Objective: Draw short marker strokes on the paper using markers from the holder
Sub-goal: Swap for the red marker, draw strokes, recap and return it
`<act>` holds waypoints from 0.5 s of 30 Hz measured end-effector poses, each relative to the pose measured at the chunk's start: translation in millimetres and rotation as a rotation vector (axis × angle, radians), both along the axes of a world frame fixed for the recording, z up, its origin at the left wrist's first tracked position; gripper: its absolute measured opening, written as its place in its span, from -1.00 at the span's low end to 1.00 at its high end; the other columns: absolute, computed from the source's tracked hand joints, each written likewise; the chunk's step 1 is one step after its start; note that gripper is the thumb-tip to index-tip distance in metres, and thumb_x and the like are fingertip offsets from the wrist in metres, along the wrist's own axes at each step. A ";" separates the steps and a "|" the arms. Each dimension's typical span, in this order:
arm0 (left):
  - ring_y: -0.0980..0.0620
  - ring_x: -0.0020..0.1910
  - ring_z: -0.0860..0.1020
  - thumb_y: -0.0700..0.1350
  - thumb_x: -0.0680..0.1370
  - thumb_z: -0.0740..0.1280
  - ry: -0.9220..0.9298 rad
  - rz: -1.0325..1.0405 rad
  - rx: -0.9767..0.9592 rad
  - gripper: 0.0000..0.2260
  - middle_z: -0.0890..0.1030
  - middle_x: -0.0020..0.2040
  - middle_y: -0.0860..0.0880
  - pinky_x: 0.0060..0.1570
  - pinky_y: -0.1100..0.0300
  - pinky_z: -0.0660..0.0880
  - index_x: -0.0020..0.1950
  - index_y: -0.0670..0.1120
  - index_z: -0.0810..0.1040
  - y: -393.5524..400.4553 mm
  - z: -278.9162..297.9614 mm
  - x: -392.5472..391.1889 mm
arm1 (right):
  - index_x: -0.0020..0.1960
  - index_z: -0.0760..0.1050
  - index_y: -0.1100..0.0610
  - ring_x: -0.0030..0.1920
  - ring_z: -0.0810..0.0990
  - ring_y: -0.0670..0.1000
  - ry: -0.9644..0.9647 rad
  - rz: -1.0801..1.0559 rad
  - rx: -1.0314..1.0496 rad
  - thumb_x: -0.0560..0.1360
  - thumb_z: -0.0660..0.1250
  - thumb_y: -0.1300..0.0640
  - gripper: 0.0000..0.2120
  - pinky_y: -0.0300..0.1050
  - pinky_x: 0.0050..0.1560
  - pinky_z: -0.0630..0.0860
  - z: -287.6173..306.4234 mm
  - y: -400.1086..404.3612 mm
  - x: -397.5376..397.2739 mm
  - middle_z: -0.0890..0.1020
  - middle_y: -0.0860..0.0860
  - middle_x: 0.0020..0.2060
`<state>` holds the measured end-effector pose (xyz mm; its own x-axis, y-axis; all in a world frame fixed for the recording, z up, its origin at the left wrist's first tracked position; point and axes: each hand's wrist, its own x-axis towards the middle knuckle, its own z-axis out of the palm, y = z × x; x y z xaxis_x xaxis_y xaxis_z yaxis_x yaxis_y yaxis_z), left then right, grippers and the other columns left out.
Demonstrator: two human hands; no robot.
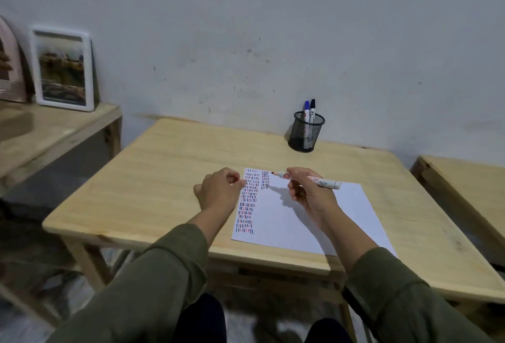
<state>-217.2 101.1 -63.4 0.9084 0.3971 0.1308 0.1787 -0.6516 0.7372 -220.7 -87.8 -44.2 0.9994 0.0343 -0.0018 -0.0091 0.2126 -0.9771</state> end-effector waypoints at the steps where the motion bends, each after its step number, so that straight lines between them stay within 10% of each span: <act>1: 0.06 0.20 0.50 0.13 0.45 0.37 0.002 -0.013 0.010 -0.72 0.66 0.03 0.16 0.06 0.10 0.19 0.12 0.10 0.57 0.5 -1.6 0.0 | -0.04 0.59 0.15 -0.41 0.45 -0.04 0.009 -0.005 -0.023 0.50 0.33 0.22 -0.92 -0.27 -0.39 0.42 -0.4 -0.7 1.0 0.53 0.09 -0.35; 15: 0.07 0.35 0.36 0.27 0.29 0.44 0.018 -0.152 0.115 -0.28 0.54 0.27 0.15 0.25 0.05 0.19 0.37 0.03 0.36 9.3 -12.4 -1.1 | -0.22 0.60 0.14 -0.51 0.26 -0.09 -0.006 -0.129 -0.206 0.44 0.33 0.33 -0.85 -0.32 -0.49 0.22 -13.8 4.4 16.2 0.34 -0.01 -0.54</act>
<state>-218.3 110.3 -75.8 0.9593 0.2389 0.1506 0.0845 -0.7517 0.6541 -204.4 -83.4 -58.0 0.9955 -0.0944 0.0100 0.0108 0.0081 -0.9999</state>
